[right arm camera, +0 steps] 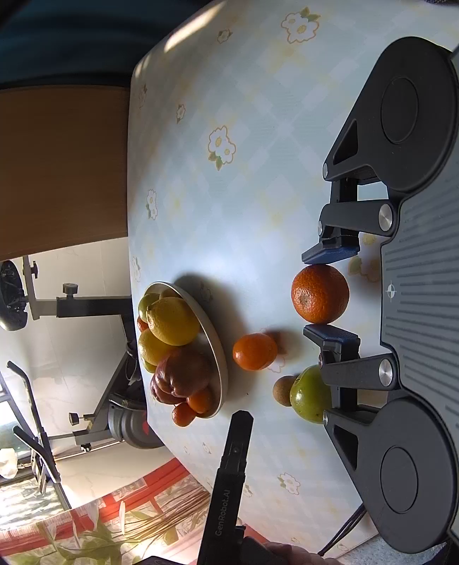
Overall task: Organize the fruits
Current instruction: 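Grasp the tangerine with the right tool while the left tool grasps the kiwi, then carry the tangerine and kiwi onto the plate and open both tools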
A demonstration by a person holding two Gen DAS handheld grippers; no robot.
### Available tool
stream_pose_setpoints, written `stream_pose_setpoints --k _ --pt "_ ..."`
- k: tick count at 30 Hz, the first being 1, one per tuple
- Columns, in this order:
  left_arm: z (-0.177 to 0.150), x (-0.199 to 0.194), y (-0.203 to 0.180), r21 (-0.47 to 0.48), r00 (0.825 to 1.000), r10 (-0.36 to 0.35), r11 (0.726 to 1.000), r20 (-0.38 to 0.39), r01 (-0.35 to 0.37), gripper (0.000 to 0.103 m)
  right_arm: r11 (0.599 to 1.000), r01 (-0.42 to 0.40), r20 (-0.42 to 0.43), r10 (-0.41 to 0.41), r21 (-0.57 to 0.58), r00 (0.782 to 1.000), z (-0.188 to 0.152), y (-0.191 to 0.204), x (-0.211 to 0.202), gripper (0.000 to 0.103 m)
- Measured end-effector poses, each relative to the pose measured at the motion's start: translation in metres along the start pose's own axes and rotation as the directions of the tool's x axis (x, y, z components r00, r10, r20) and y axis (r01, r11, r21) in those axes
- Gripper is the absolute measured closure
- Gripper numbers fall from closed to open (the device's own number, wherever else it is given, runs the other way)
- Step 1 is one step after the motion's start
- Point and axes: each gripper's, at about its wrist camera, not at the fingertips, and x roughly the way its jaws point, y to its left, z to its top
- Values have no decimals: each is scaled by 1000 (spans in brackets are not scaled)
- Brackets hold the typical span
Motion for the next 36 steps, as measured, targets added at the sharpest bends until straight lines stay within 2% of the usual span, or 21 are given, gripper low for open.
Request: stream_pose_setpoints --k 5,12,17,19,23,27,31,36 --pt "1 17 10 -124 993 -85 989 -80 75 57 1000 -6 9 6 -2 1000 3 1 1 69" --pt "3 28 2 -170 981 -138 979 -138 114 57 1000 -7 15 7 9 1000 2 -1 1 69" --pt "0 31 -3 -154 982 -123 983 -143 101 58 1000 -10 17 10 13 1000 2 -1 1 69" --pt "-2 34 -7 -139 983 -110 986 -145 90 61 1000 -12 18 12 15 1000 2 -1 1 69" --pt "-5 37 -11 -111 985 -92 991 -147 76 73 1000 -12 20 11 19 1000 1 -1 1 69" --pt "-5 36 -13 -95 987 -84 993 -136 72 74 1000 -12 20 11 19 1000 1 -1 1 69" --pt "-4 27 -11 -87 992 -80 994 -101 71 74 1000 -12 21 12 20 1000 1 -1 0 69" --pt "5 4 -2 -65 999 -28 998 -19 27 74 1000 -23 27 22 9 999 8 0 1 69"
